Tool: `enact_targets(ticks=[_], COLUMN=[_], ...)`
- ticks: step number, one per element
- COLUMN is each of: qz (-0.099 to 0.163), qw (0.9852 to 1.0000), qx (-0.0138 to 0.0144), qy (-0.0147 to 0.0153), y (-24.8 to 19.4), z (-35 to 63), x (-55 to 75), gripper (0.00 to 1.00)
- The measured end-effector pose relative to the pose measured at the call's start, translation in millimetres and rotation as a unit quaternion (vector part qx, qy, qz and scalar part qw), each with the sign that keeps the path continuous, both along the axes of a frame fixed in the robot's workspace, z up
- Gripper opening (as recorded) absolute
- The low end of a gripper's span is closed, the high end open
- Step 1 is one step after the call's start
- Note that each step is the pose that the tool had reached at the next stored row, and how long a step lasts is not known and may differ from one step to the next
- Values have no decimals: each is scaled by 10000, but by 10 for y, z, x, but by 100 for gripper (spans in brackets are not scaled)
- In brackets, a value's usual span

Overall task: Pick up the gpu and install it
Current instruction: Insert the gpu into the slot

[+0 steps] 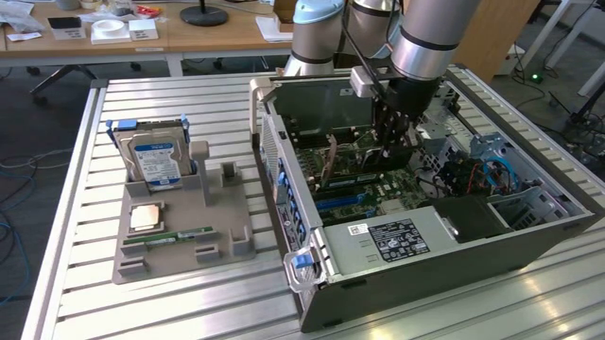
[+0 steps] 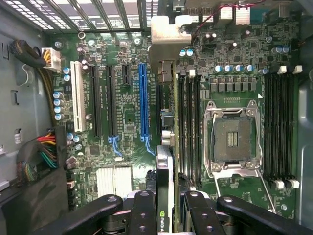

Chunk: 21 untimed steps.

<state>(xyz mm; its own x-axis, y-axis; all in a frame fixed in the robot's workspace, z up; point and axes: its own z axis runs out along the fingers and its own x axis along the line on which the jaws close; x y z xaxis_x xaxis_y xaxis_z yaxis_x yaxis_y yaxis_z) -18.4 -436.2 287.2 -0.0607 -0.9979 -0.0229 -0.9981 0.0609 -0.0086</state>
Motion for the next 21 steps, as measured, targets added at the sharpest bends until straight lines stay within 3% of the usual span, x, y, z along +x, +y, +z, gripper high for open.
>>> enact_targets(ticks=[15,21], qz=[0,0], qw=[10000,10000], qx=[1,0], qy=[-4,-3], y=[-4,-88], z=[-28,-29], x=[-51,-52], gripper=[26,26])
